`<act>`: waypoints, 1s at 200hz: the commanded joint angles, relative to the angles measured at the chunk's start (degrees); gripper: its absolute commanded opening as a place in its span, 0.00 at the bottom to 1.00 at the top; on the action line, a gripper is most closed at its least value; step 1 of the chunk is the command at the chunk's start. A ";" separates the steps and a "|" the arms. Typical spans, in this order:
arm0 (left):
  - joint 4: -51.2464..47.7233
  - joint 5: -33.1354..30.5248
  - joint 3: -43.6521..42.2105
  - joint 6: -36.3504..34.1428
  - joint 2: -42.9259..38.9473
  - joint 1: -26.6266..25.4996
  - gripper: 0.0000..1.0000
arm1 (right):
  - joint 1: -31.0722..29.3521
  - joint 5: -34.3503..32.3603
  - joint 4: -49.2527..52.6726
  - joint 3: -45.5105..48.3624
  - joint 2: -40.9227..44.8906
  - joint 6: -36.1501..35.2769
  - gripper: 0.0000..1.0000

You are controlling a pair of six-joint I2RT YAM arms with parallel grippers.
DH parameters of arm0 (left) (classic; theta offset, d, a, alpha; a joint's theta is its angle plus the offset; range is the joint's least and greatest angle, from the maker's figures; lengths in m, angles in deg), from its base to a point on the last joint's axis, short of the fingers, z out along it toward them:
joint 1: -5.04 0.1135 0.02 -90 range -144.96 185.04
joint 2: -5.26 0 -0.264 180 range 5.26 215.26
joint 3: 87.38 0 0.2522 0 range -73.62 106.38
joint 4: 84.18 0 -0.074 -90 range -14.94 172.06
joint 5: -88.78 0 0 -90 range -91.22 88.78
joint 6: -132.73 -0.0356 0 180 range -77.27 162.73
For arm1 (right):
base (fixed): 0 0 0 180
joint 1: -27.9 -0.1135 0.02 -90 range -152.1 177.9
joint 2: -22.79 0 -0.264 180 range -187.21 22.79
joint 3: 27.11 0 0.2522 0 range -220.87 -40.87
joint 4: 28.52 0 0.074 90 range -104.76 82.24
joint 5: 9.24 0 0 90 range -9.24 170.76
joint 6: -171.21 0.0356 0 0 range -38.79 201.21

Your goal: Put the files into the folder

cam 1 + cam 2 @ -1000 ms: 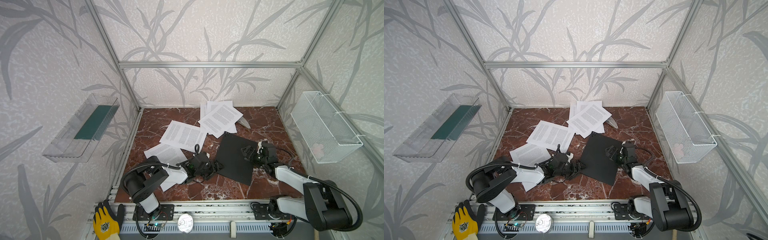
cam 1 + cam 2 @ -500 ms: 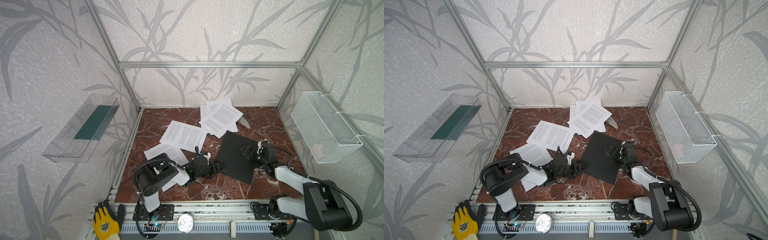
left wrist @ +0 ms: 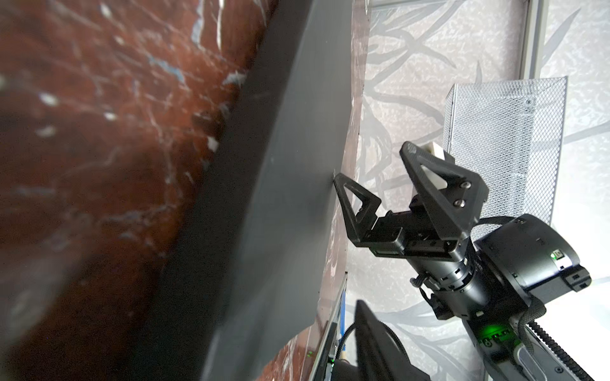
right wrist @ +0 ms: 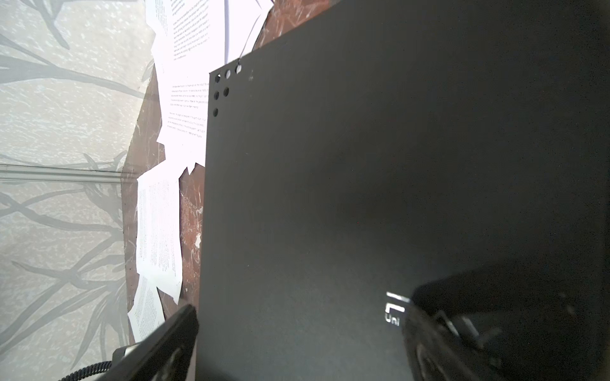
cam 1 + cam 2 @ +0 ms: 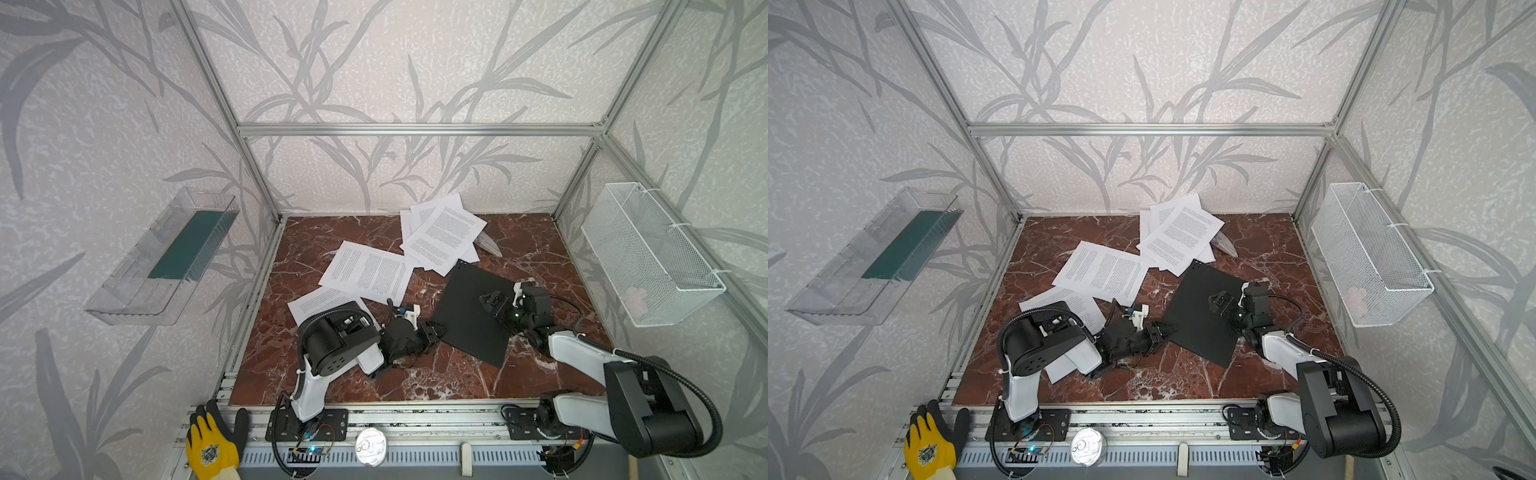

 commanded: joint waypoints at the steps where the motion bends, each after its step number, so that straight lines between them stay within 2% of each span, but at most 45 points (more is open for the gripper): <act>1: 4.57 -1.31 0.49 1.59 1.75 -0.26 0.41 | -0.53 0.95 0.92 0.93 0.00 0.10 0.96; 29: 7.10 -1.31 0.72 2.69 3.47 -0.26 0.26 | -0.48 -0.56 5.87 -0.85 4.19 -3.07 0.96; 67: 8.16 -0.93 1.07 3.92 3.33 -0.07 0.11 | -0.47 -9.44 15.07 -1.67 15.75 -7.47 0.97; 87: 8.15 -0.70 1.42 4.74 1.37 0.06 0.00 | -0.38 -13.75 20.21 -2.34 21.02 -10.34 0.99; 111: 8.16 -0.40 2.17 6.15 -0.25 0.28 0.00 | 1.28 -13.12 22.55 -3.03 23.00 -11.58 1.00; 155: 8.17 -0.12 3.78 8.63 -1.56 0.28 0.00 | 7.26 -4.47 21.00 -2.70 19.94 -11.11 0.99; 200: 8.17 0.32 4.50 9.82 -2.26 0.46 0.00 | 8.14 -4.13 21.31 -2.28 19.50 -10.38 0.99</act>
